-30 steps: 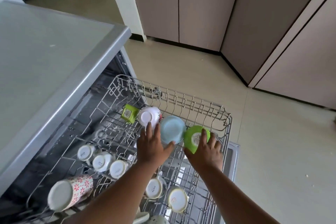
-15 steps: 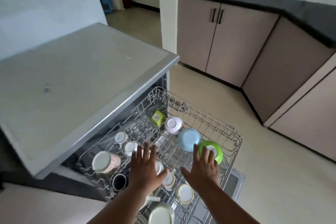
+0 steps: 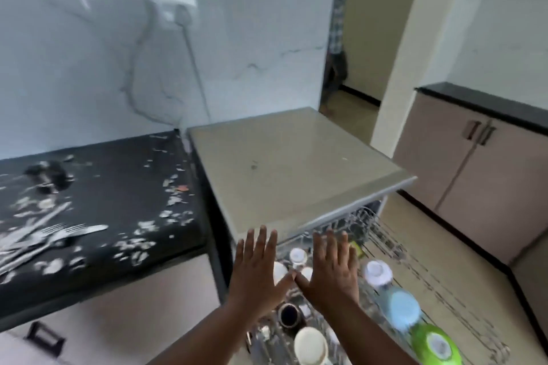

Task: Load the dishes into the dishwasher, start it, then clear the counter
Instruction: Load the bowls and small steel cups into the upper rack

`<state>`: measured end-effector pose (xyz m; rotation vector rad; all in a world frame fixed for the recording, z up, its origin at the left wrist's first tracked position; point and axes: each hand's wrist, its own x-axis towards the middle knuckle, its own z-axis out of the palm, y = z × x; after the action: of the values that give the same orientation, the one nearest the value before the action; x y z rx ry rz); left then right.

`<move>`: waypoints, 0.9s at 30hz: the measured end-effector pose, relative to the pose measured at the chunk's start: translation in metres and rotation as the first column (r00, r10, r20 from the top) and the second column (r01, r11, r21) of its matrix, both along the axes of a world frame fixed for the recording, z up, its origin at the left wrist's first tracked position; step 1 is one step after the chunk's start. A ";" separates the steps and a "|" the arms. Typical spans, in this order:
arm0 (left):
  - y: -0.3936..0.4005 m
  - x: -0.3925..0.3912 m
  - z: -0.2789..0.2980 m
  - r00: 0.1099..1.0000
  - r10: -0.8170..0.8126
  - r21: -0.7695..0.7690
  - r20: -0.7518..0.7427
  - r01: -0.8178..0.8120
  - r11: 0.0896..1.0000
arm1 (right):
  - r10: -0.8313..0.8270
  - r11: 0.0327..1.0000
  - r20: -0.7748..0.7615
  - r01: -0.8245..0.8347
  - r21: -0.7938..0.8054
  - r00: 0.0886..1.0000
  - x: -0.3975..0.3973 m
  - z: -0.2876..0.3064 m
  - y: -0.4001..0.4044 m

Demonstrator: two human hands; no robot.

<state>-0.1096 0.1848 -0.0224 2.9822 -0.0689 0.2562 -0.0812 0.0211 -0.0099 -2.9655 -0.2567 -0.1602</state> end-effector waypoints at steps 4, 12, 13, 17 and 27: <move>0.074 -0.047 0.026 0.988 0.129 -0.031 0.084 -0.127 0.991 | 0.128 0.991 0.044 -0.129 0.026 0.991 -0.022 0.021 0.073; 0.253 -0.178 0.061 0.897 0.423 -0.028 0.129 -0.423 0.906 | 0.394 0.915 0.148 -0.402 0.027 0.907 -0.119 0.061 0.251; 0.273 -0.196 0.067 0.876 0.467 -0.048 0.124 -0.465 0.884 | 0.424 0.902 0.155 -0.431 0.012 0.892 -0.132 0.067 0.273; 0.341 -0.261 0.088 0.780 0.604 -0.072 0.163 -0.601 0.796 | 0.517 0.852 0.199 -0.523 -0.030 0.832 -0.176 0.090 0.354; 0.446 -0.351 0.089 0.541 0.840 -0.131 0.043 -0.830 0.542 | 0.726 0.687 0.108 -0.722 -0.077 0.679 -0.226 0.094 0.478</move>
<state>-0.4611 0.6306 0.0667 2.6294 1.3645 0.4850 -0.3073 0.4994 0.0837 -2.6161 -1.4288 -0.2416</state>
